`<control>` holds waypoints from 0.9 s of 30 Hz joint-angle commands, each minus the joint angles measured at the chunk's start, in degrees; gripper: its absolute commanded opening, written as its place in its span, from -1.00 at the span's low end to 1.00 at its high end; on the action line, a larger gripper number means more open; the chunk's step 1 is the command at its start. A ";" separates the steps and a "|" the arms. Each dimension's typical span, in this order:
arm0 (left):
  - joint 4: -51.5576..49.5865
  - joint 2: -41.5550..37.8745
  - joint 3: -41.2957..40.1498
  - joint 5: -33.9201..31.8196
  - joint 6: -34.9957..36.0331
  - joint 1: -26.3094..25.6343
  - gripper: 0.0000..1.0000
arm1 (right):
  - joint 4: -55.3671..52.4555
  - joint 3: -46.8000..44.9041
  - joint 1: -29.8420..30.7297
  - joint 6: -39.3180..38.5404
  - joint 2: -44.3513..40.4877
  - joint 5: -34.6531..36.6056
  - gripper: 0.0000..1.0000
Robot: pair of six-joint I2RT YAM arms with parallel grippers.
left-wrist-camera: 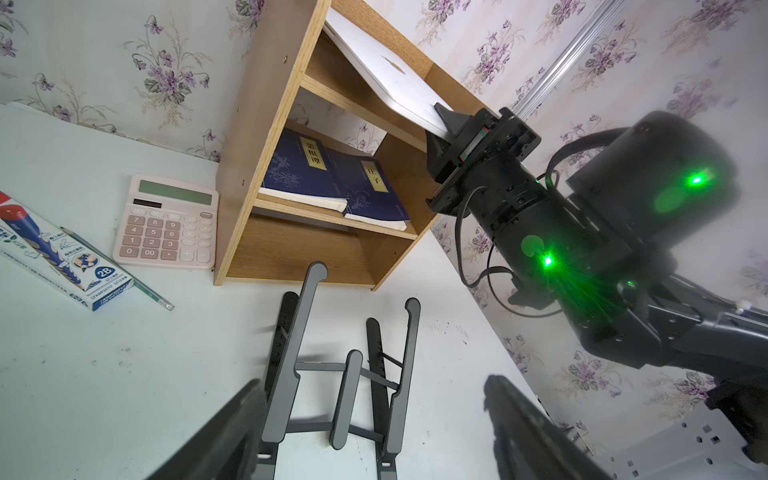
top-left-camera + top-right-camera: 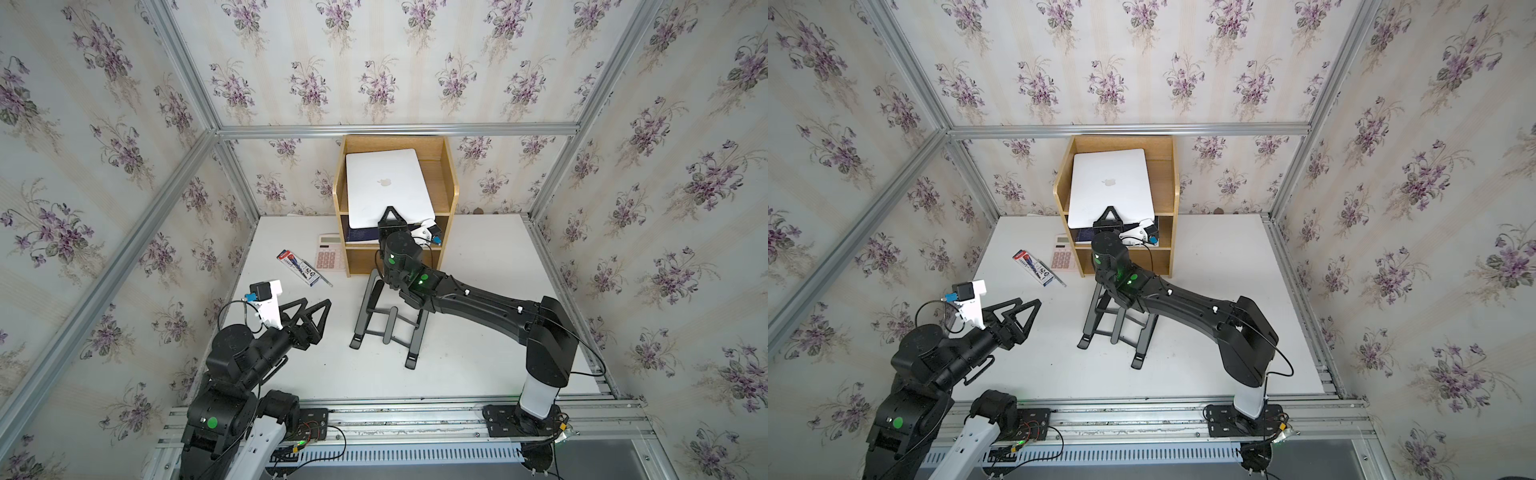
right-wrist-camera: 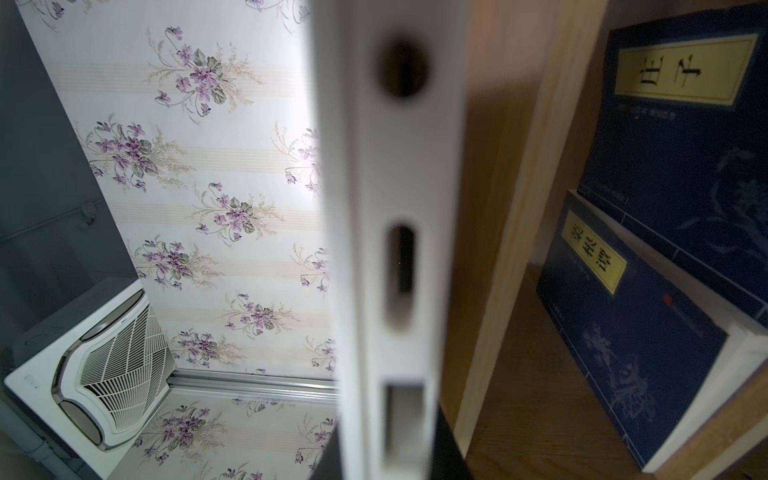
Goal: Close the laptop lid and set it aside
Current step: Place the laptop on the shelf.
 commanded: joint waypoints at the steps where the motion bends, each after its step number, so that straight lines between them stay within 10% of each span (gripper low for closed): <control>1: 1.23 -0.07 -0.27 -1.06 0.87 0.00 0.69 | 3.47 1.29 -0.11 3.20 0.49 -0.10 -1.00; 10: 0.79 0.38 -0.23 -1.45 0.86 0.00 0.69 | -3.42 1.84 -0.08 7.67 1.00 0.01 -0.80; 27: -1.92 0.55 0.90 -2.30 1.02 0.01 0.70 | -8.75 11.68 -0.14 6.38 7.81 -8.16 0.63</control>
